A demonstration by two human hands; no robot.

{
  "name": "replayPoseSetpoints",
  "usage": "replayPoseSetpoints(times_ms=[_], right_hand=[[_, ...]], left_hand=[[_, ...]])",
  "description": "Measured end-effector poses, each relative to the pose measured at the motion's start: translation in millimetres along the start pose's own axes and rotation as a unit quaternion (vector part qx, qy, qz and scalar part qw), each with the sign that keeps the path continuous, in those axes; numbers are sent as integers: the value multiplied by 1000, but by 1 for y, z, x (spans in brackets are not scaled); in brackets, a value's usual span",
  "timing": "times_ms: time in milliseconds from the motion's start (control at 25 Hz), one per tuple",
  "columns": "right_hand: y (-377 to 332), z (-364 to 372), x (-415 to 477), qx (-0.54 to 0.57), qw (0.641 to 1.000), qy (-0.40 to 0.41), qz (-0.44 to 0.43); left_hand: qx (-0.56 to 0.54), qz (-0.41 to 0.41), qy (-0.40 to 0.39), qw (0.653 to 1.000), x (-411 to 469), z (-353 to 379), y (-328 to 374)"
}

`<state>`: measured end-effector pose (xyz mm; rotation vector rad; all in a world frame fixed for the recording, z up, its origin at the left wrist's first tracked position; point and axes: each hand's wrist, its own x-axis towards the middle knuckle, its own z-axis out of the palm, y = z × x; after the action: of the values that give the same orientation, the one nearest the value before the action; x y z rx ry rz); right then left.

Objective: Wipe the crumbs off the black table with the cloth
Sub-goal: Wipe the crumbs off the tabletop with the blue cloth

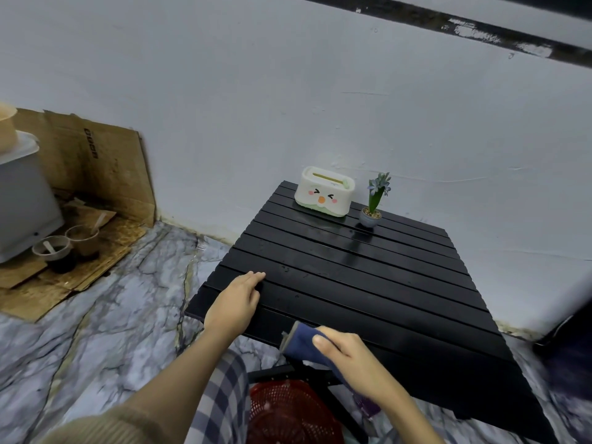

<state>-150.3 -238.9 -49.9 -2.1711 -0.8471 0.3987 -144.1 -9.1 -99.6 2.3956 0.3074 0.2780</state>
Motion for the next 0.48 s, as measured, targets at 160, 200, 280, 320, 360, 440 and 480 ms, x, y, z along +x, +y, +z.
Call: replayPoseSetpoints(times_ms=[160,200,280,320,360,440,480], right_hand=[[4,-24,-4,75,989,125,38],[3,-26,-5,55,990,125,37],[-2,-21,-8,-17,998,54,35],[-2,-14,-10,-42,998,21,34],[-1,-8,-12,-42,998,13,34],[-1,-7,-14,2,997,67,43],[1,-11,-14,29,992,110,46]], left_hand=[[2,-1,-1,1000,-1,1,-1],[3,-1,1,1000,-1,1,0],[2,1,4,1000,-1,1,0],[2,1,5,1000,-1,0,0],[1,2,6,1000,0,1,-1],[0,2,6,1000,0,1,-1],[0,2,6,1000,-1,1,-1]])
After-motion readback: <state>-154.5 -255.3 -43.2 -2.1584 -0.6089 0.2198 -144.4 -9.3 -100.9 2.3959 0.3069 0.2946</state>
